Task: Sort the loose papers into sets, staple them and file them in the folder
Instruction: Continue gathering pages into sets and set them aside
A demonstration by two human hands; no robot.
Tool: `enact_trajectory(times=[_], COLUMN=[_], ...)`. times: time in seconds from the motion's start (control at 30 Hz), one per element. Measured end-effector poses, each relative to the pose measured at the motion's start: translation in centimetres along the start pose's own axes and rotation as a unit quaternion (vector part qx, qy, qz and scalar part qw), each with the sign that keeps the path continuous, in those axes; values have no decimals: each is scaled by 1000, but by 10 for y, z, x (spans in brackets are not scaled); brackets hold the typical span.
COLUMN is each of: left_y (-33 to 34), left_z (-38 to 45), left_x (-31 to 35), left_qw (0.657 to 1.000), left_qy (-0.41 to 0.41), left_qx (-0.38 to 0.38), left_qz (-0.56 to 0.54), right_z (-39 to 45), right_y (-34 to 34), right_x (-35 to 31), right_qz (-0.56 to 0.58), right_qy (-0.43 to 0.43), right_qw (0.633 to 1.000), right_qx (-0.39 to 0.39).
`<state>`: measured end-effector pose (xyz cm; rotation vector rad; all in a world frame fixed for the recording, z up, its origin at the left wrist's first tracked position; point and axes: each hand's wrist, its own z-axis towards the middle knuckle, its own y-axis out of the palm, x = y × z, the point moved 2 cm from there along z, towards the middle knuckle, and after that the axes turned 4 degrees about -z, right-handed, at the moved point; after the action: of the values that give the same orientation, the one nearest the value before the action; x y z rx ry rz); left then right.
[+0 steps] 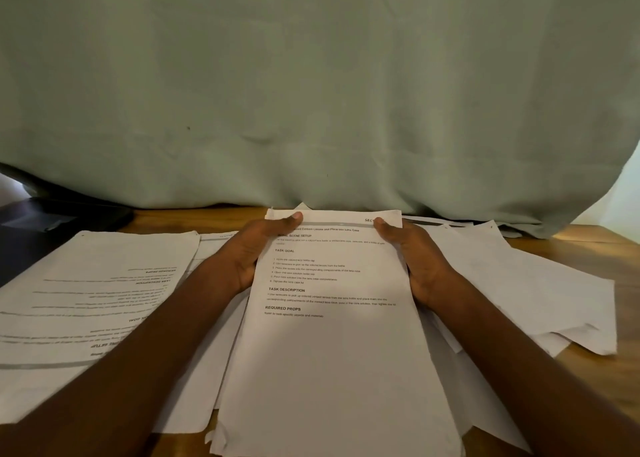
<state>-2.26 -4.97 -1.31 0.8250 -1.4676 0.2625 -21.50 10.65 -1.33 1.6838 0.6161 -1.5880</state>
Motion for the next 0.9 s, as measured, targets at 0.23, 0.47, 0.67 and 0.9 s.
enact_trajectory(times=[0.23,0.47,0.67,0.9], left_y=[4,10,13,11], left_z=[-1,-4,-6,-2], left_x=[2,3,3,3], left_qw=[995,992,993,990], left_qy=[60,89,79,78], left_qx=[61,79,84,92], left_qz=[46,49,38,66], right_z=[-1,-2,-4,5], right_y=[-5,-4,-3,-6], right_x=[-7,-4,-4,-2], right_qz=[47,115,114,26], right_qy=[-19,52,33,-47], right_qw=[998,991,992,996], right_qx=[47,34,36,75])
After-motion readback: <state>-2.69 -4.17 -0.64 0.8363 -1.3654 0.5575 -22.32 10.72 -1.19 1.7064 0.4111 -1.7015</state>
